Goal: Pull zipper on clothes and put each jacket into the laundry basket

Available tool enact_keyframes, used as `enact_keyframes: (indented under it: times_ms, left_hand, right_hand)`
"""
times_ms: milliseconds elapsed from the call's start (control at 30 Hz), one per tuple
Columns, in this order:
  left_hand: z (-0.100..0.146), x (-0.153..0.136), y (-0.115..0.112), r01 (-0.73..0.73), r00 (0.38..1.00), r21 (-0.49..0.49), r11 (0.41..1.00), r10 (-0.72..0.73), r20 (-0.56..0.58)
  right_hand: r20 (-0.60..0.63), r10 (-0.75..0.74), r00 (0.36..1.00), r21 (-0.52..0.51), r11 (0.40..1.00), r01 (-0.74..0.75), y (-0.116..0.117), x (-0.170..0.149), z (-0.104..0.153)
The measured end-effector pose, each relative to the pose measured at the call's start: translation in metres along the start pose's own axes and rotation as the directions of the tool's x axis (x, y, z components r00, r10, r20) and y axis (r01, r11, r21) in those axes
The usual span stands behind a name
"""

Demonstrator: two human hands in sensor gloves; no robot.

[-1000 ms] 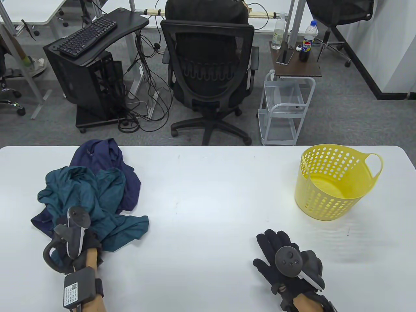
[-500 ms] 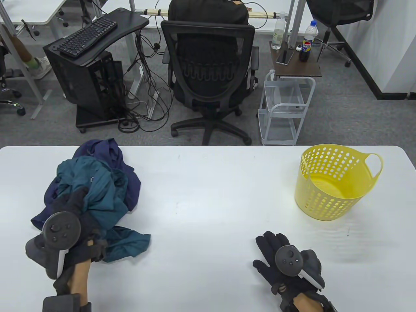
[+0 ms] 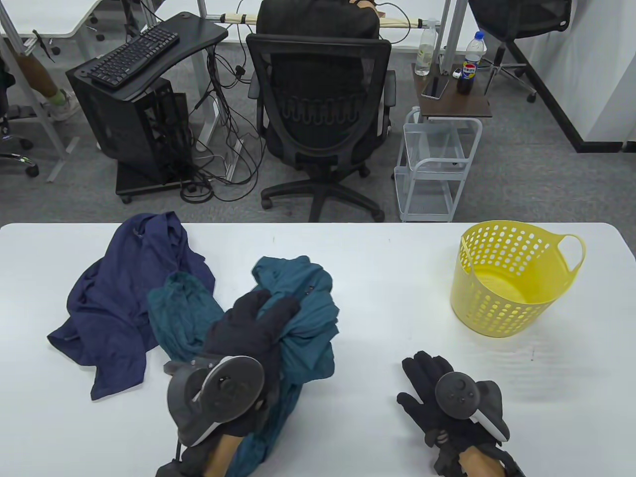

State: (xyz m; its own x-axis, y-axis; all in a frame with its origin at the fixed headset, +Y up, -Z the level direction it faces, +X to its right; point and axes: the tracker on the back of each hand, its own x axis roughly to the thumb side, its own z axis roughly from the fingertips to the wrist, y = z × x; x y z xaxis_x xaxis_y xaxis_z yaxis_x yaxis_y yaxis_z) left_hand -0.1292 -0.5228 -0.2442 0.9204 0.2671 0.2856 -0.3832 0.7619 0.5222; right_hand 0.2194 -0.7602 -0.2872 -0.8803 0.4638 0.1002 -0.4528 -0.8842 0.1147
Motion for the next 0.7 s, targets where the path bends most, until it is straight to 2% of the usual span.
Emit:
enact_keyframes:
  times_ms: [100,167,200,233,267,300,367,400,467,567,700]
  left_hand:
    - [0.011,-0.001,-0.04,0.095,0.995,-0.126,0.988,-0.096,-0.006]
    - [0.024,-0.009,-0.083,0.175,0.98,-0.395,0.902,-0.197,-0.015]
    - [0.034,-0.014,-0.109,0.199,0.97,-0.543,0.816,-0.242,-0.008]
    - [0.047,-0.019,-0.138,0.213,0.959,-0.694,0.688,-0.284,0.013]
    - [0.057,-0.023,-0.156,0.217,0.951,-0.777,0.591,-0.306,0.033]
    - [0.072,-0.027,-0.181,0.213,0.946,-0.875,0.434,-0.317,0.073]
    - [0.092,-0.029,-0.207,0.16,0.955,-0.969,0.188,-0.28,0.103]
    - [0.094,-0.028,-0.21,0.154,0.96,-0.97,0.189,-0.263,0.101]
    - [0.088,-0.024,-0.203,0.137,0.969,-0.95,0.281,-0.239,0.069]
    - [0.073,-0.02,-0.184,0.058,0.978,-0.936,0.348,-0.209,-0.017]
    - [0.054,-0.01,-0.16,-0.026,0.974,-0.834,0.551,-0.174,-0.145]
  right_hand:
    - [-0.033,-0.024,0.999,-0.041,0.999,0.023,-0.007,-0.007,0.001]
    - [-0.058,-0.037,0.998,-0.063,0.997,0.034,-0.01,-0.011,0.001]
    - [-0.069,-0.042,0.997,-0.069,0.997,0.037,-0.012,-0.014,0.001]
    - [-0.077,-0.05,0.996,-0.072,0.996,0.044,-0.012,-0.016,0.001]
    - [-0.081,-0.054,0.995,-0.071,0.996,0.049,-0.013,-0.017,0.001]
    - [-0.085,-0.058,0.995,-0.07,0.996,0.052,-0.013,-0.018,0.001]
    - [-0.089,-0.056,0.994,-0.064,0.997,0.05,-0.012,-0.019,0.0]
    - [-0.089,-0.055,0.994,-0.062,0.997,0.049,-0.012,-0.019,0.0]
    - [-0.088,-0.048,0.995,-0.053,0.998,0.043,-0.01,-0.017,-0.001]
    - [-0.086,-0.035,0.996,-0.043,0.999,0.032,-0.007,-0.015,-0.003]
    - [-0.059,-0.023,0.998,-0.019,1.0,0.022,0.001,-0.007,-0.005]
